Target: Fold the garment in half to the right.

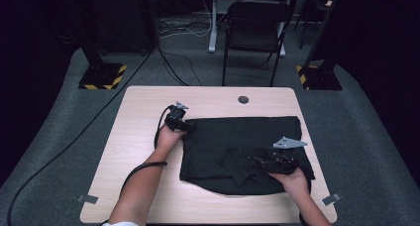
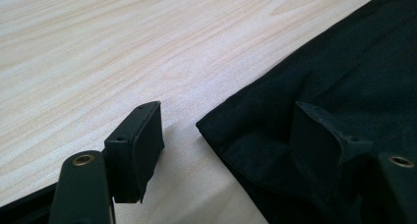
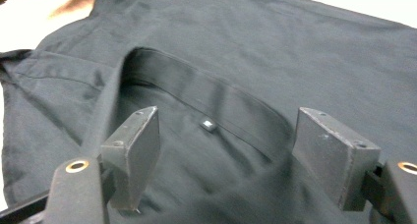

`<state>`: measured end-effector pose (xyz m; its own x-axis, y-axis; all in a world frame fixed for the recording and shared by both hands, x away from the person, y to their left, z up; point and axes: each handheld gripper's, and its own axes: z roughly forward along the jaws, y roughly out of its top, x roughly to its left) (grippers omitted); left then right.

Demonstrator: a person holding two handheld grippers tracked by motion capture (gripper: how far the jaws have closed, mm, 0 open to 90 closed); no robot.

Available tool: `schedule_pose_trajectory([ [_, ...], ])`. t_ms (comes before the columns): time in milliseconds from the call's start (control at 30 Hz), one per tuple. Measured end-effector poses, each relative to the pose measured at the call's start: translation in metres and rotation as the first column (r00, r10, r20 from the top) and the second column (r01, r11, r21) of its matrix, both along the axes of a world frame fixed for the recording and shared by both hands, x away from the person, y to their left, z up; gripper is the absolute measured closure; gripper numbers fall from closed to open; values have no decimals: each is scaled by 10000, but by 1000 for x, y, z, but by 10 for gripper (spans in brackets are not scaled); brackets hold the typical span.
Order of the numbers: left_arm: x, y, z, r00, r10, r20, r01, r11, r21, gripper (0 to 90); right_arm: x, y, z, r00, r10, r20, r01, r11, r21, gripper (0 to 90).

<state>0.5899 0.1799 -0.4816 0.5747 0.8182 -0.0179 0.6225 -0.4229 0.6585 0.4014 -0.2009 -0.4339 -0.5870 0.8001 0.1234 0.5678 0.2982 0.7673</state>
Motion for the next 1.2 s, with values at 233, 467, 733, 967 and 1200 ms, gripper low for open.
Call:
schedule_pose_trajectory([
  [233,0,0,0,10000,4,6,-4,10000,4,288,3,19,-3,9993,377,16,-377,9993,20,252],
  [467,0,0,0,10000,17,-2,-17,10000,10,289,6,34,-9,9992,391,-3,-391,9991,148,224],
  [733,1,-1,0,10000,63,-31,-62,9999,84,271,8,49,-9,9979,647,31,-647,9953,722,180],
  [967,1,0,0,9999,107,-32,-106,9999,128,244,8,71,-9,9910,1304,297,-1317,9902,470,199],
  [1200,2,1,-1,10000,38,47,-38,9999,100,223,7,90,-9,9878,1534,251,-1540,9877,260,211],
])
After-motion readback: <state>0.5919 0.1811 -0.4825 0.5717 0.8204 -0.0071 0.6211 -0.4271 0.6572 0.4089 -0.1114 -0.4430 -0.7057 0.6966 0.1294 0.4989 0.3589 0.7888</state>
